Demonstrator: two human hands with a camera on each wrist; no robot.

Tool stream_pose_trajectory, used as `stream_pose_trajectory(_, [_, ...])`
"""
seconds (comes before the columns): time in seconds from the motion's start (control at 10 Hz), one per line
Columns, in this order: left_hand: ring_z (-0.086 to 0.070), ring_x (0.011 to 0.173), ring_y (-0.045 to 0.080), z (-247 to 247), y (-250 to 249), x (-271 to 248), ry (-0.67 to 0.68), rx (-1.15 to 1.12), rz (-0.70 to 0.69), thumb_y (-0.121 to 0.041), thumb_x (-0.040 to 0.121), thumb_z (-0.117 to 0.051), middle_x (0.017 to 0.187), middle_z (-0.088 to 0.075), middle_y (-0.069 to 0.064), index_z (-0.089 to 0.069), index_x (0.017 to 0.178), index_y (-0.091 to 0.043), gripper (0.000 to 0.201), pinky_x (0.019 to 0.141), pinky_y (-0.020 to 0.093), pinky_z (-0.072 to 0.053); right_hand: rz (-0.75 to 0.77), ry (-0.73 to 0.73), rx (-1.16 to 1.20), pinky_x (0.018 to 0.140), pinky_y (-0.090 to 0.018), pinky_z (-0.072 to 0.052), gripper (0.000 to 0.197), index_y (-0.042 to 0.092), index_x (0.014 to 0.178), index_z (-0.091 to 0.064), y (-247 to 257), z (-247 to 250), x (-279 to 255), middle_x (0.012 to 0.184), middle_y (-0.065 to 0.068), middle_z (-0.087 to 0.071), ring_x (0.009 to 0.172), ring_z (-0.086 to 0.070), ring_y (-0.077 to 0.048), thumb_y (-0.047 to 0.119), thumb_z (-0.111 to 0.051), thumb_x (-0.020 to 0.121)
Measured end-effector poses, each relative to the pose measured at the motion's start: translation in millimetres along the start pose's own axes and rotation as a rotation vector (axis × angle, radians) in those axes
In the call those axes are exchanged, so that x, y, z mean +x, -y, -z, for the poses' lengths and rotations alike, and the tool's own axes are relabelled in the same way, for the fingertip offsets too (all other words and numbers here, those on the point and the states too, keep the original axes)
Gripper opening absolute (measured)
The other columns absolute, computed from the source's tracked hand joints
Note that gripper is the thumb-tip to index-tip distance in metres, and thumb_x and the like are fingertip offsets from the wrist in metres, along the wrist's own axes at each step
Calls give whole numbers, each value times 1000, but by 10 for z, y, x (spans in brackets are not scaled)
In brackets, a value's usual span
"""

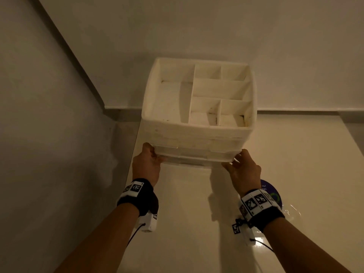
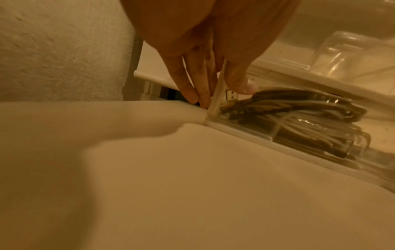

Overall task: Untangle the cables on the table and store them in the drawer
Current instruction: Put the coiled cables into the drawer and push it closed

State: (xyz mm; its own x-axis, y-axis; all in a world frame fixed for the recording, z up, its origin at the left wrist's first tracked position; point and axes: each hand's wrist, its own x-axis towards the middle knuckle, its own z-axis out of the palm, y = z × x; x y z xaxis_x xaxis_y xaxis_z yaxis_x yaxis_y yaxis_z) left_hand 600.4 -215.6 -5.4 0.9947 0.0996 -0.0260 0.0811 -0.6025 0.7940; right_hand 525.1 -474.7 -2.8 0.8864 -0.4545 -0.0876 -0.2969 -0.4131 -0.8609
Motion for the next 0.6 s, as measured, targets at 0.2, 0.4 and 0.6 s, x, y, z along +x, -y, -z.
stream_pose_trajectory(0.2, [-65,77,23,-80,19,-23,-29,-1,-31,-10,83,-72,83,-67,7,-53,97,-7,23,72,34,-55,11,22,-49,82,-15,-44,37,22,113,-56,61,16,160,109,1,-72,96,-70,-14,14,-73,82])
stream_pose_trajectory(0.4, [-62,78,19,-45,-6,-31,10,18,-43,-10,85,-71,87,-66,6,-52,99,-5,24,71,27,-49,-6,42,-77,84,-20,-47,37,21,116,-54,101,28,156,112,1,-71,99,-69,-16,14,-71,84])
stream_pose_trajectory(0.6, [-60,99,24,30,87,-126,133,-11,-39,-1,86,-66,107,-59,5,-48,116,-6,35,84,33,-50,-21,157,-95,97,-34,-50,63,22,140,-39,111,135,-101,129,-3,-62,117,-61,-22,12,-69,85])
